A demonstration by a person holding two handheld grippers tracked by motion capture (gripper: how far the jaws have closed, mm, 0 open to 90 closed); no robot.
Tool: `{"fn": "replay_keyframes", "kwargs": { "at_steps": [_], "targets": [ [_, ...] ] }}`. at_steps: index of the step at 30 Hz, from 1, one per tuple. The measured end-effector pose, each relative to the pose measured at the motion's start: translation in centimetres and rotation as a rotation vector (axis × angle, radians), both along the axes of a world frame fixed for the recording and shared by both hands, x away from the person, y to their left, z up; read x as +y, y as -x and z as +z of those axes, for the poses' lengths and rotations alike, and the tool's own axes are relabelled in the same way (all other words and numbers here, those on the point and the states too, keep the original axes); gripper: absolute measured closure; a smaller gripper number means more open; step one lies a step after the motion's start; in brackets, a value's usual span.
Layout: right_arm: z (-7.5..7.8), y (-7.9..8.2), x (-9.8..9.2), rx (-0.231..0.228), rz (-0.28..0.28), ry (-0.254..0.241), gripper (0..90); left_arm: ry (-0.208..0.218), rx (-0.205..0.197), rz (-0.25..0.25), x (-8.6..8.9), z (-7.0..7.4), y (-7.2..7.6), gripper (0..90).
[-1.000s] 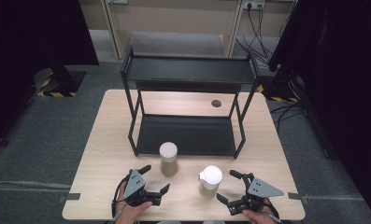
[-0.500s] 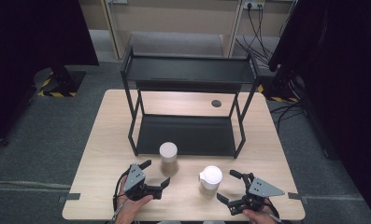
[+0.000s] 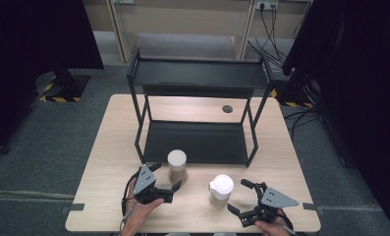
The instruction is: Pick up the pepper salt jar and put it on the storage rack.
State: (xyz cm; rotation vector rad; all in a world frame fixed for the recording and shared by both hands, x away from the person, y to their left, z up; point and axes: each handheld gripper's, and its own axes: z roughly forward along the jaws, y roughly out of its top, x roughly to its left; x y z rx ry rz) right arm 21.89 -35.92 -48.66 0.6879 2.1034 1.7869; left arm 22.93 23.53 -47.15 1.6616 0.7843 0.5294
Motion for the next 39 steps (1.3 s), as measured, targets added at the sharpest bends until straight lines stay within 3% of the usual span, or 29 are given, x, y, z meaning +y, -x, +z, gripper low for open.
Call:
{"fn": "replay_keyframes", "kwargs": {
  "at_steps": [26,39],
  "targets": [
    [0.0,0.1,-0.1,0.000,0.001,-0.005,1.0,-0.020,-0.012,-0.012,-1.5,0.8,-2.7,3.5],
    [-0.1,0.0,0.0,0.004,0.002,-0.004,1.0,-0.049,-0.015,-0.018,-1.6,0.7,-3.5,19.3]
  ]
}}
